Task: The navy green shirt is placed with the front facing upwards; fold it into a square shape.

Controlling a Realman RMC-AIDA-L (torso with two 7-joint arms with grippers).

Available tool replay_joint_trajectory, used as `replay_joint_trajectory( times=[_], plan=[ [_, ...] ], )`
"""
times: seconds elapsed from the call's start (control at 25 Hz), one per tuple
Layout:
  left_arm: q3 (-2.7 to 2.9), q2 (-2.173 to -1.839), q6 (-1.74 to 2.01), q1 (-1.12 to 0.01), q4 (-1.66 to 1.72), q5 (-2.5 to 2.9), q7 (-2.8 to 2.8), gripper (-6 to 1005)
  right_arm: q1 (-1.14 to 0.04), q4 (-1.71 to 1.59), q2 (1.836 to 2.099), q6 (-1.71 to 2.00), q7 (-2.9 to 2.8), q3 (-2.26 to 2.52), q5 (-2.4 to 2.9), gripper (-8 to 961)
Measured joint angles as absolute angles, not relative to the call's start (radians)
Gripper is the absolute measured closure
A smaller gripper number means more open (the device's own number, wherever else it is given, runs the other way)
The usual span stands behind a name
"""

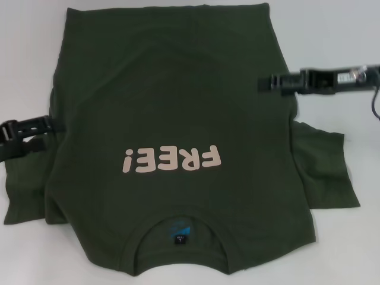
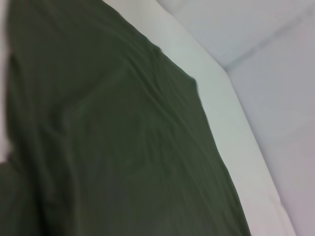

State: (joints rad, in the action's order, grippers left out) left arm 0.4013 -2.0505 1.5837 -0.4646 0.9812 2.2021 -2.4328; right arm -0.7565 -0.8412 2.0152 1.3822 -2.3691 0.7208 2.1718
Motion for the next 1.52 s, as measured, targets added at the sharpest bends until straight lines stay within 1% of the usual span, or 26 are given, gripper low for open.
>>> replay_joint_trajectory(
  times=[0.08, 0.16, 0.32, 0.44, 0.8, 1.0, 1.52],
  plan=[
    [0.364, -2.049, 1.536, -0.461, 0.940, 2.202, -2.439, 71, -0.779, -0.816, 2.008, 1.354, -2.386, 0.721, 2.172, 8],
    [0.324, -2.048, 1.479, -0.451, 0.890, 2.203, -2.441, 71, -0.800, -0.776, 1.994, 1.328, -2.398, 0.723, 2.173, 9],
    [0.284, -2.039, 1.426, -0.432, 0.824, 2.204, -2.424, 71, -0.846, -0.675, 1.954, 1.304, -2.411, 0.731, 2.178, 10],
    [0.280, -2.038, 1.420, -0.425, 0.817, 2.214, -2.421, 71, -0.863, -0.635, 1.939, 1.290, -2.414, 0.735, 2.179, 11],
    [0.258, -2.040, 1.354, -0.404, 0.819, 2.251, -2.397, 71, -0.858, -0.632, 1.935, 1.279, -2.437, 0.734, 2.180, 14],
    [0.251, -2.047, 1.333, -0.385, 0.810, 2.259, -2.373, 70, -0.856, -0.631, 1.935, 1.279, -2.437, 0.733, 2.179, 15],
    [0.271, -2.045, 1.308, -0.412, 0.748, 2.304, -2.343, 69, -0.854, -0.633, 1.931, 1.282, -2.435, 0.727, 2.176, 19]
  ],
)
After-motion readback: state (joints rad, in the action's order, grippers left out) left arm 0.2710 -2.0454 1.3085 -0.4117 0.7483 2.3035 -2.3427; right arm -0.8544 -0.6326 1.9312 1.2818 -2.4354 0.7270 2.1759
